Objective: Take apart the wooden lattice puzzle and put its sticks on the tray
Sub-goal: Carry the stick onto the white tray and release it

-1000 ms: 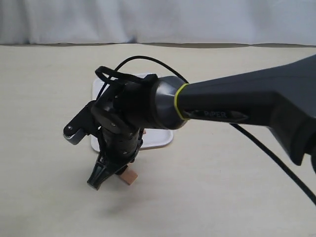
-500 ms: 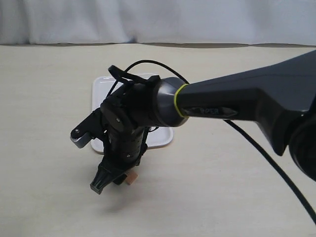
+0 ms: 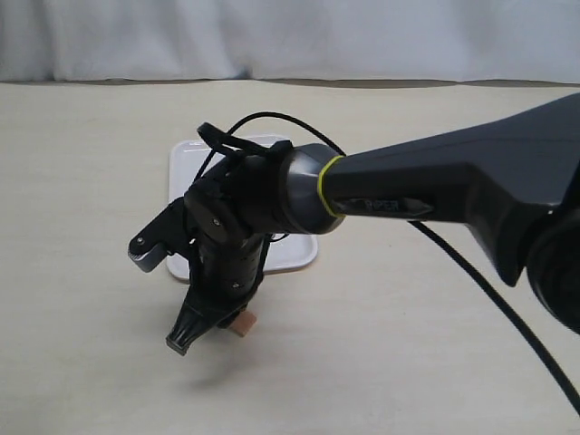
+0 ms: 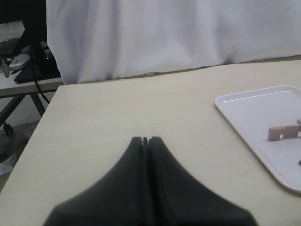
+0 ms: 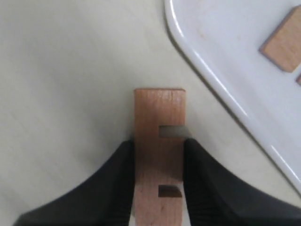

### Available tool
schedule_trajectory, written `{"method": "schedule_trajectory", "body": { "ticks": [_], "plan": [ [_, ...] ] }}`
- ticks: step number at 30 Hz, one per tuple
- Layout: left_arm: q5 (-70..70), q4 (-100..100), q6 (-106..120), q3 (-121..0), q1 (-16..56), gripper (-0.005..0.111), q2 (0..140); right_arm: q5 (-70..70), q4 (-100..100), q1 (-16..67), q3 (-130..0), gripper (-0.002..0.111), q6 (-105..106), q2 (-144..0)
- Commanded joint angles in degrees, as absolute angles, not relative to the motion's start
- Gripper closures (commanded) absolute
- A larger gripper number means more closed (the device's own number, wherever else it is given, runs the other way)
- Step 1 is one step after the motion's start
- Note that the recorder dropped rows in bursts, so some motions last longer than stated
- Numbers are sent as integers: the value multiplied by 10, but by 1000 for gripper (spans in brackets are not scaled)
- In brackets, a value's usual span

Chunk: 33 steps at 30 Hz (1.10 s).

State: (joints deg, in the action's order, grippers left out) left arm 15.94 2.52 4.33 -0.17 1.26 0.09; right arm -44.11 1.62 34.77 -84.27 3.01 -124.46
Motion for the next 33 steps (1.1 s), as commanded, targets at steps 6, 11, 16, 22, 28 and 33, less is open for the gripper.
{"method": "schedule_trajectory", "body": {
  "ticks": [6,11,16,22,28,33],
  "plan": [
    [154,25,44,0,14,107,0,-450,56,344,-879,104,26,-1132],
    [154,25,44,0,14,107,0,-421,209,324,-909,104,-125,-1111],
    [154,25,44,0,14,107,0,-361,284,282,-910,104,-220,-1132],
    [154,25,44,0,14,107,0,-277,285,224,-910,104,-243,-1181],
    [156,23,44,0,14,107,0,-190,317,193,-910,104,-243,-1244],
    [156,23,44,0,14,107,0,-153,359,181,-910,91,-244,-1282]
  ]
}}
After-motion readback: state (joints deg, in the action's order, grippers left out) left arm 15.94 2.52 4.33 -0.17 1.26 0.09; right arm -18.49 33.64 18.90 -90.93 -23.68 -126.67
